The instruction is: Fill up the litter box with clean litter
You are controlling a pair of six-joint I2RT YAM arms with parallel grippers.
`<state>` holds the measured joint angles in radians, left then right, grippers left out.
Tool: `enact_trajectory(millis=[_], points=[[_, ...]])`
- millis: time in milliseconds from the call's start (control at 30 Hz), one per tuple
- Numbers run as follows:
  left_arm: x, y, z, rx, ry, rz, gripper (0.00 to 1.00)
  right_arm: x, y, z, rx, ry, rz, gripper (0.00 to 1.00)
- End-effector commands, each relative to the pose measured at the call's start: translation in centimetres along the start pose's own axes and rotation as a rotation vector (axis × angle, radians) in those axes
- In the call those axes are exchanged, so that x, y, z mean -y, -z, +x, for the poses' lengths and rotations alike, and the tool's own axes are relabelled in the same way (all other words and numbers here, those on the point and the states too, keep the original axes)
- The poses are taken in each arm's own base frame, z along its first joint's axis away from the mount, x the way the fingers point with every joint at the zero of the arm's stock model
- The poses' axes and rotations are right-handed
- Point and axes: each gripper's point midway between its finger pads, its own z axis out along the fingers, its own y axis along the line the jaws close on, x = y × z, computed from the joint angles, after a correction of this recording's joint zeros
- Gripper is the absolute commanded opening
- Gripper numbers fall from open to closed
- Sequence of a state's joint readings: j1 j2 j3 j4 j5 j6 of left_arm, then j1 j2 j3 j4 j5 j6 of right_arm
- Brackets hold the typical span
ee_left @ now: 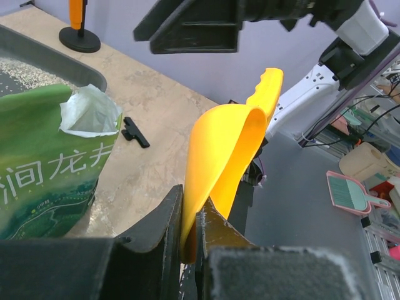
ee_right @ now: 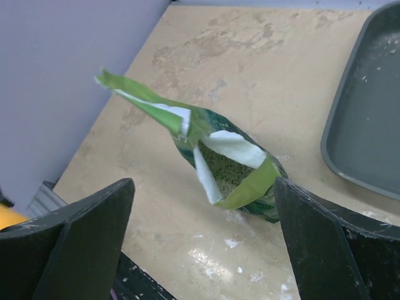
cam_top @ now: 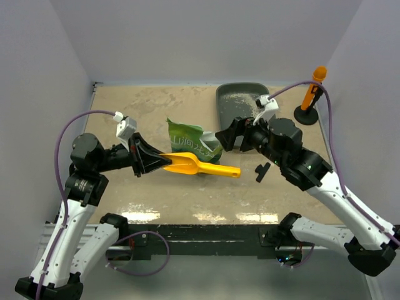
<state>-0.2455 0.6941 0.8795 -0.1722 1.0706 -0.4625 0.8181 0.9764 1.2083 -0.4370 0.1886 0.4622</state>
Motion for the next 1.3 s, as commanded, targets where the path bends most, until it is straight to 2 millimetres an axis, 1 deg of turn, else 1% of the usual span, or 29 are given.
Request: enact_trajectory(millis=[0,33,67,100,133,167,200,233,267,300,333,400,433,600,767,1033,1167,1267], points=[[0.2,-0.1,-0.7,0.023,-0.012,-0.003,0.0,-1.0,1.1,-4.8,0.163,-0.139,-0.252,0.98],[0.1,-0.1,-0.7,0.02,-0.006,-0.002,0.0,-1.5,1.8,-3.5,0.12,-0.145,-0.335,0.97],[0.2,-0.1,-0.7,0.019,-0.005,0.0,0.0,-1.3,2.1,-3.4,0.123,-0.166,-0.359,0.96],[0.2,-0.1,-0.6,0.018,0.0,0.0,0.0,-0.8,2.5,-4.1,0.155,-0.164,-0.378,0.95],[0.1,-0.1,-0.5,0.016,0.002,-0.004,0.0,-0.3,2.4,-3.0,0.135,-0.178,-0.387,0.95],[0.1,-0.1,-0.5,0.014,0.002,-0.002,0.0,-1.0,3.3,-2.4,0.11,-0.189,-0.44,0.93],[0.1,-0.1,-0.4,0.012,0.003,-0.001,0.0,-1.4,3.9,-3.1,0.147,-0.175,-0.483,0.92],[0.1,-0.1,-0.4,0.01,0.006,0.0,0.0,-1.2,3.7,-2.1,0.126,-0.192,-0.498,0.89],[0.0,-0.1,-0.3,0.008,0.008,-0.001,0.0,-2.1,4.7,-1.7,0.106,-0.202,-0.558,0.87],[0.0,-0.2,-0.2,0.006,0.011,0.001,0.0,-2.7,5.2,-1.9,0.127,-0.187,-0.604,0.85],[-0.1,-0.2,-0.2,0.006,0.011,0.0,0.0,-2.8,5.4,-1.2,0.111,-0.195,-0.626,0.81],[-0.2,-0.2,-0.3,0.006,0.012,-0.001,0.0,-3.6,6.3,-0.6,0.098,-0.194,-0.686,0.77],[-0.3,-0.3,-0.2,0.005,0.015,-0.001,0.0,-3.6,6.5,-0.5,0.091,-0.193,-0.69,0.76],[-0.4,-0.4,-0.4,0.005,0.018,0.002,0.0,-4.4,7.9,0.2,0.077,-0.16,-0.744,0.75],[-1.0,-0.6,-0.4,0.005,0.032,-0.009,0.0,-4.5,8.0,1.0,0.04,-0.148,-0.769,0.76],[-1.3,-0.9,-1.2,0.029,0.033,-0.013,0.0,-3.8,7.1,2.4,0.002,-0.16,-0.748,0.75],[-1.6,-1.0,-1.4,0.035,0.037,-0.029,0.0,-4.3,6.8,2.4,-0.003,-0.16,-0.763,0.75],[-1.8,-1.1,-1.7,0.04,0.036,-0.039,0.0,-5.2,6.6,2.7,-0.011,-0.161,-0.785,0.73]])
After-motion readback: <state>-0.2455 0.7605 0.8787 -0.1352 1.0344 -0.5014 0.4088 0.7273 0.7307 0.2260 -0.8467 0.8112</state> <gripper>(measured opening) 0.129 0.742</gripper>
